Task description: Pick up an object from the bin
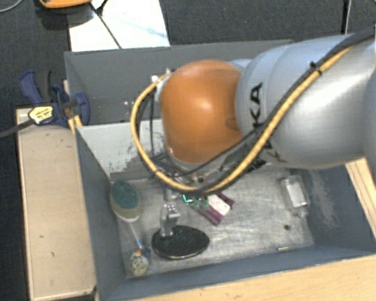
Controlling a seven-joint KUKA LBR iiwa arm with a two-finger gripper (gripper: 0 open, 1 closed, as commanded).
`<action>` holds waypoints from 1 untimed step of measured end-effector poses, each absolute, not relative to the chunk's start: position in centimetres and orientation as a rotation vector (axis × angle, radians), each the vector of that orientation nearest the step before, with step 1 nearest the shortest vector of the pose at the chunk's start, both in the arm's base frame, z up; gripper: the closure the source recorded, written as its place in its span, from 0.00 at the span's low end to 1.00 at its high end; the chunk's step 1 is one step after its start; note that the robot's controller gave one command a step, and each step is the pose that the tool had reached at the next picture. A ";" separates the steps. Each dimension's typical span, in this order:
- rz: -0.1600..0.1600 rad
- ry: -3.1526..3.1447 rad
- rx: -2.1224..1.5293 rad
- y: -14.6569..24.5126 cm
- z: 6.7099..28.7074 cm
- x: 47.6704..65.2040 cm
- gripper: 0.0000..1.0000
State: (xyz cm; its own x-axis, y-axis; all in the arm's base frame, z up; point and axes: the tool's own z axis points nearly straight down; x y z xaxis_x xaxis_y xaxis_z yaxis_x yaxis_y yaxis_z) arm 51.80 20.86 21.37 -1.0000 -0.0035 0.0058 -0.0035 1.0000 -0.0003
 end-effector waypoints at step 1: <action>-0.004 -3.147 0.154 17.8 7.1 48.6 0.00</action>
Offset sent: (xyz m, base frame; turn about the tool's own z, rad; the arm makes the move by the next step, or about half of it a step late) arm -0.0349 -0.0301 -0.1437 -0.0985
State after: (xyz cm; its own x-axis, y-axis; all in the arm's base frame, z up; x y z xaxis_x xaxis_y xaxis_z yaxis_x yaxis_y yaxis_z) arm 48.61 17.84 7.11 -0.9952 -0.0977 -0.0092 -0.0978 0.9952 0.0023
